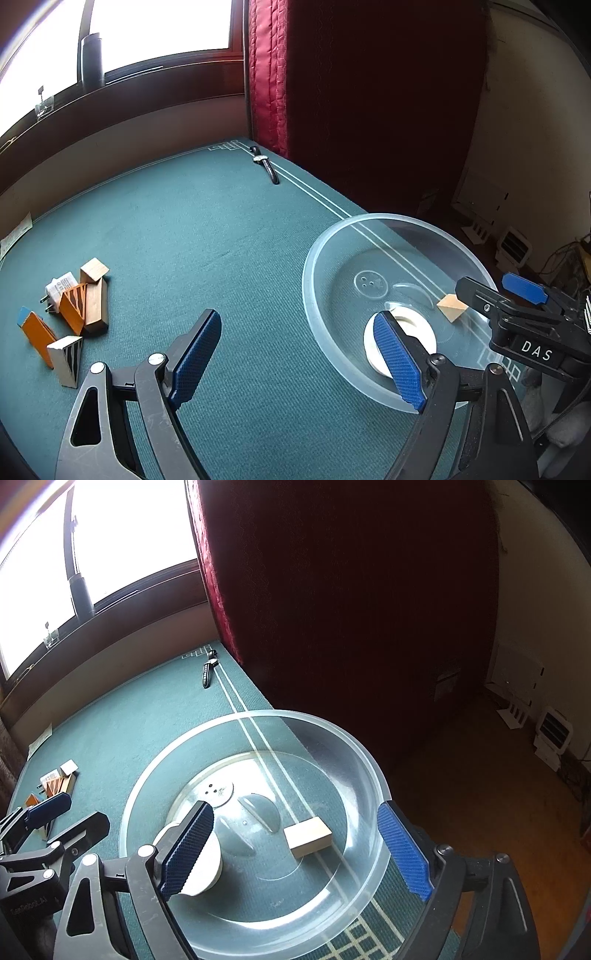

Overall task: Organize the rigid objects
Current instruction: 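Open both tools to drop the tape roll and wedge into the bowl, then grasp the white foam block with the left tool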

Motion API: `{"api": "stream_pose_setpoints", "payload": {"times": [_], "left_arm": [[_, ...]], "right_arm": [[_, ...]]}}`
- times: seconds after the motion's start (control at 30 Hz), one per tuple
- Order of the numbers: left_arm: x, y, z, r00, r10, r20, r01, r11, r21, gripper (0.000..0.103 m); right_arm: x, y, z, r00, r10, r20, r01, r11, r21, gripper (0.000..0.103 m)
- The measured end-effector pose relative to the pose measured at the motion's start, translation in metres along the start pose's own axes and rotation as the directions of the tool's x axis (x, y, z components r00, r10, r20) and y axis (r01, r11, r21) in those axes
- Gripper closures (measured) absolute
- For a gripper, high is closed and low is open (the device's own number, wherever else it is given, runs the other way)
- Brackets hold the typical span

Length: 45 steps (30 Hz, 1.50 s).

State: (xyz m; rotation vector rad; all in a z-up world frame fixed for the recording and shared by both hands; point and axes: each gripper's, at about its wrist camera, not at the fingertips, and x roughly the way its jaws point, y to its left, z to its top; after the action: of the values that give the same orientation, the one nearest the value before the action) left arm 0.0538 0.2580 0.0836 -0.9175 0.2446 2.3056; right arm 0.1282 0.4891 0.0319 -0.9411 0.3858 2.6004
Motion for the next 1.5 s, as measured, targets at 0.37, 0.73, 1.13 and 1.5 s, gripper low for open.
{"api": "stream_pose_setpoints", "payload": {"times": [0.37, 0.73, 1.13, 1.5], "left_arm": [[-0.005, 0.029, -0.004, 0.999, 0.045, 0.009, -0.044, 0.997, -0.06, 0.014], [-0.004, 0.048, -0.012, 0.998, 0.068, 0.0, -0.067, 0.992, -0.105, 0.014], [-0.003, 0.068, -0.024, 0.995, 0.101, -0.023, -0.103, 0.983, -0.152, 0.014], [-0.012, 0.111, -0.033, 0.986, 0.162, -0.029, -0.164, 0.958, -0.235, 0.014]], "right_arm": [[0.002, 0.018, -0.003, 1.0, 0.016, -0.015, -0.016, 1.0, -0.023, 0.002], [0.001, 0.035, -0.008, 0.999, 0.038, -0.005, -0.038, 0.997, -0.061, 0.001], [-0.004, 0.035, -0.004, 0.998, 0.07, -0.004, -0.071, 0.997, -0.017, 0.001], [-0.009, 0.072, -0.001, 0.992, 0.122, 0.026, -0.12, 0.991, -0.061, 0.001]]}}
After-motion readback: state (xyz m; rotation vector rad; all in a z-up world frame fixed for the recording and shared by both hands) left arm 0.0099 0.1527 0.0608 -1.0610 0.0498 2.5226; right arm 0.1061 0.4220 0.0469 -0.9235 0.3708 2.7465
